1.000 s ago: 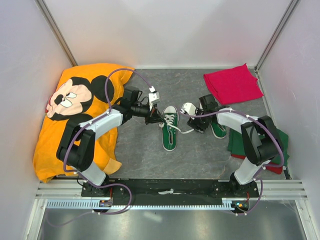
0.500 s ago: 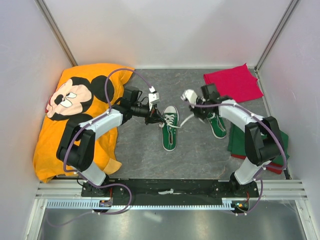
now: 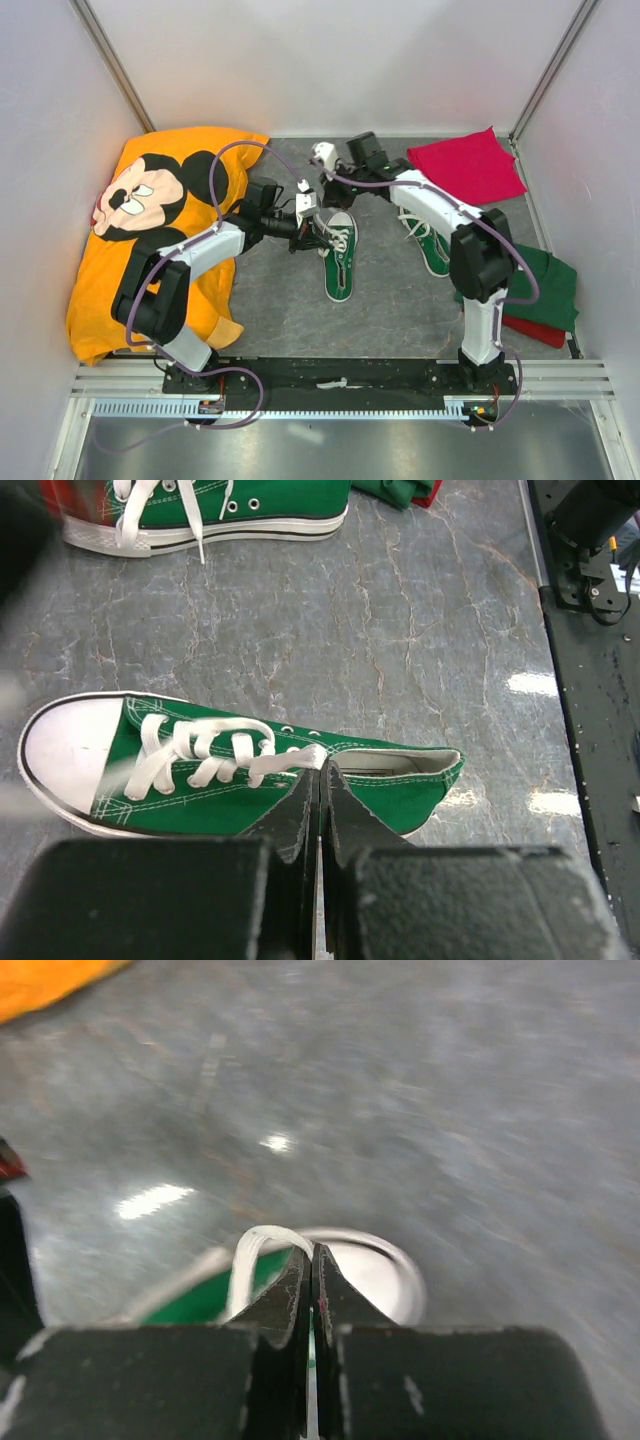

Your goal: Tie the shoes

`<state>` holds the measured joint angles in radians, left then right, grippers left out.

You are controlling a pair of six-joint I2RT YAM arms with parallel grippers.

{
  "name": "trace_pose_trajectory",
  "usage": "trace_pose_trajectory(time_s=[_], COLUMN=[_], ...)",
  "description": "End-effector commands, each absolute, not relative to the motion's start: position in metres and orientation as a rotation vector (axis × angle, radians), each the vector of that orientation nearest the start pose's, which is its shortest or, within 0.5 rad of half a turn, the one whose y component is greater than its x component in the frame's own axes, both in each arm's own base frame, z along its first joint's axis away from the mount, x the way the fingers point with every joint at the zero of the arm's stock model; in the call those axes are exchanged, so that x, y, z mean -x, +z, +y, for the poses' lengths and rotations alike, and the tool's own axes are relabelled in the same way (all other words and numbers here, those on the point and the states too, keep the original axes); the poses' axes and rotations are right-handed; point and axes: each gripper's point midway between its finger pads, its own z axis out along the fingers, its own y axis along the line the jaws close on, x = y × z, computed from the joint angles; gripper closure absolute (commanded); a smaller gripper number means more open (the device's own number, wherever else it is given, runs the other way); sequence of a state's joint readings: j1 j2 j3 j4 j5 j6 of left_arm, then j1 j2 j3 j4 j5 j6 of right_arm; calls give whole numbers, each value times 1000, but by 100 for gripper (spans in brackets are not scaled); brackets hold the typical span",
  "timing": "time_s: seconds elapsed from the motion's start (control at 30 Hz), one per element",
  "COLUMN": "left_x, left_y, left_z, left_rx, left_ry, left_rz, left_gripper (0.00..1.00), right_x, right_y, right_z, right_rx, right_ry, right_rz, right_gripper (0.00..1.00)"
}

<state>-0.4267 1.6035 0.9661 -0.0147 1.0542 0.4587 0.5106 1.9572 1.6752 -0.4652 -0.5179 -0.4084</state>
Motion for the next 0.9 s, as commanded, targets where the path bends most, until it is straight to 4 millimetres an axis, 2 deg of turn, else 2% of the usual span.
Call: trace_pose_trajectory(time_s=[0.0,0.07,0.1,0.2,0.23,0.3,0.33,0.37,0.43,0.47,0.57,0.67,0.87], left_x=[-285,-284,-284,-286,-287,-289,-290,-291,-293,-293,-295,-296,-296], left_y=[163,160,160,158,158,156,157,154,155,154,153,153,152], left_z=[-290,-289,-289,-288,-289,-289,-290,-291,-292,-292,-293,-294,-294], left_rx=[-1413,-1417,-1417,-1420,-1421,-1422,-1423,-1423,-1425,-1428,-1431,-1438,-1446], left_ry=[-1087,-1088,-1085,-1075,-1074,-1070,-1073,-1076,-1076,-1077,-1077,-1073,-1075], left_rz=[1375,1375,1375,1374,1373,1370,1364,1369,1362,1361,1355,1344,1343], left_gripper=[98,98,98,99,98,99,98,98,99,98,99,99,98], right_x=[-385,-377,-376,-377,-374,-368,-362,-354,-339,-331,-316,-310,-311], right_y=[160,157,158,166,176,175,184,176,178,170,170,169,166], right_z=[358,357,354,332,325,308,305,298,294,292,293,299,311], right_rx=[1246,1238,1231,1189,1179,1173,1184,1202,1263,1277,1303,1312,1293], right_ry=[894,940,946,943,953,969,989,998,1020,1044,1119,1153,1203], right_rz=[1951,1994,2011,2054,2053,2077,2052,2067,2032,2044,2025,2023,2037], right_gripper=[100,82,64,41,39,36,35,35,35,35,36,36,43])
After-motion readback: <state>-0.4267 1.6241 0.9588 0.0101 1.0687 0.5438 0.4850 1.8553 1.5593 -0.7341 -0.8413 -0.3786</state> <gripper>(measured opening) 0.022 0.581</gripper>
